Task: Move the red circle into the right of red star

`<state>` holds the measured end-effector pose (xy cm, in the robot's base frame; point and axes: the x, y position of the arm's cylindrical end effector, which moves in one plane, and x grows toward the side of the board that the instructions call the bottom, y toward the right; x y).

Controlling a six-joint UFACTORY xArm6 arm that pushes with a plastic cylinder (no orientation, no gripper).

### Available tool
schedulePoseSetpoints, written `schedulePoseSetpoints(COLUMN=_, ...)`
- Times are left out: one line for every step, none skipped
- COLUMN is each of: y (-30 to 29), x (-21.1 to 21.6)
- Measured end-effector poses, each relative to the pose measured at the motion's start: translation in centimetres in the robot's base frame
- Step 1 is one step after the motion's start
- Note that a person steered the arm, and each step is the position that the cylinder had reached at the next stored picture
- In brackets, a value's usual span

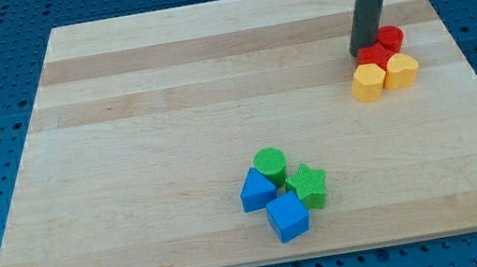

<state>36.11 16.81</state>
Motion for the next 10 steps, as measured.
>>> schedulePoseSetpoints(y=-1.4, x=-2.1)
schedulePoseSetpoints(y=0.9, x=-4.5)
schedulePoseSetpoints(y=3.8, x=-3.4)
schedulePoseSetpoints(y=3.8, x=-1.8)
schedulePoseSetpoints(y=3.9, x=-1.0)
schedulePoseSetpoints(y=3.9, x=-0.7)
schedulePoseSetpoints(y=2.4, x=-1.3)
schedulePoseSetpoints(y=-2.9, x=-3.7)
schedulePoseSetpoints(y=-7.7, x=-2.1)
schedulePoseSetpoints(y=-10.7, x=2.7)
